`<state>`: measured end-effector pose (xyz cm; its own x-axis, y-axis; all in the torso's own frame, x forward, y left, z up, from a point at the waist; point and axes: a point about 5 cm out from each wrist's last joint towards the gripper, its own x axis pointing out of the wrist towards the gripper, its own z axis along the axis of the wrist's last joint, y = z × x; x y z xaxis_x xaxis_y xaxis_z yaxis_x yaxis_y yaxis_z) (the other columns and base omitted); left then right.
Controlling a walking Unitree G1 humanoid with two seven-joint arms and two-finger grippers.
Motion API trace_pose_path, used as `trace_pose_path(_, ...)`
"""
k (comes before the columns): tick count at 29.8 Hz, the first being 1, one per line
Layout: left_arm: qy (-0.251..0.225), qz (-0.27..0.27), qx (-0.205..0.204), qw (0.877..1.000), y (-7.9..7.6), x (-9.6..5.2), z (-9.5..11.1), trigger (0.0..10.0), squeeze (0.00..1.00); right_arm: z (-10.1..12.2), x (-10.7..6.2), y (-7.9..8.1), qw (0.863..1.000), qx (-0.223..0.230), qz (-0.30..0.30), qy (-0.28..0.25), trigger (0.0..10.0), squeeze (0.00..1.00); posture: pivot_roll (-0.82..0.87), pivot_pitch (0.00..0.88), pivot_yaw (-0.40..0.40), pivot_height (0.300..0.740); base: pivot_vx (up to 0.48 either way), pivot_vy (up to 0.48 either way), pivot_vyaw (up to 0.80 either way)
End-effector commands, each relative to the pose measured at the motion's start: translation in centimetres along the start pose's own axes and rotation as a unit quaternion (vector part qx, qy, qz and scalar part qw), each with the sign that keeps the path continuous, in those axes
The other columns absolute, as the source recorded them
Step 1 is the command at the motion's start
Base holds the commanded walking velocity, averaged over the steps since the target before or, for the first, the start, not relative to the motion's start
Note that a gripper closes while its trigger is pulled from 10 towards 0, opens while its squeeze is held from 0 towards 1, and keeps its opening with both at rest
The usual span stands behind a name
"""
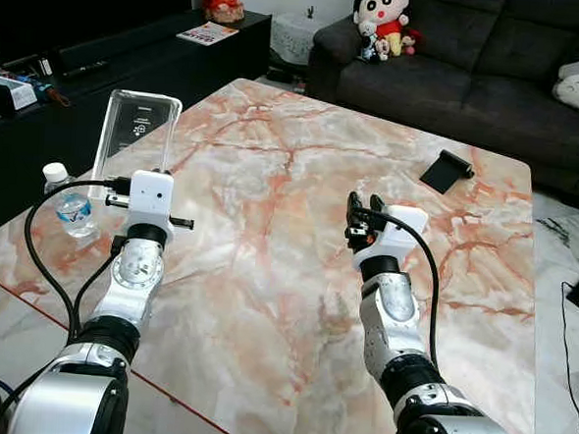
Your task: Picking trash to rubbish bin
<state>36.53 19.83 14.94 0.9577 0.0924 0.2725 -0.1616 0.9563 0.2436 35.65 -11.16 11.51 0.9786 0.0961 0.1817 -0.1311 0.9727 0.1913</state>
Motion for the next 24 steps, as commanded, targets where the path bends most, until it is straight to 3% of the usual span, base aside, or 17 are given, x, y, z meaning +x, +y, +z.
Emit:
trace_pose_path(1,-0.007,-0.001,0.001,1.000,-0.07,0.21,0.28,10.0,0.00,0.51,0.34,0.06,1.000,0.003,-0.003,-0.012,10.0,0.00,0.04,0.000,-0.039,0.740,-0.289,0.000,0.00)
trace_pose_path(24,-0.008,-0.012,-0.002,1.000,-0.36,0.30,0.36,10.0,0.00,0.49,0.26,-0.10,1.000,0.003,-0.006,-0.013,10.0,0.00,0.04,0.000,-0.038,0.740,-0.289,0.000,0.00)
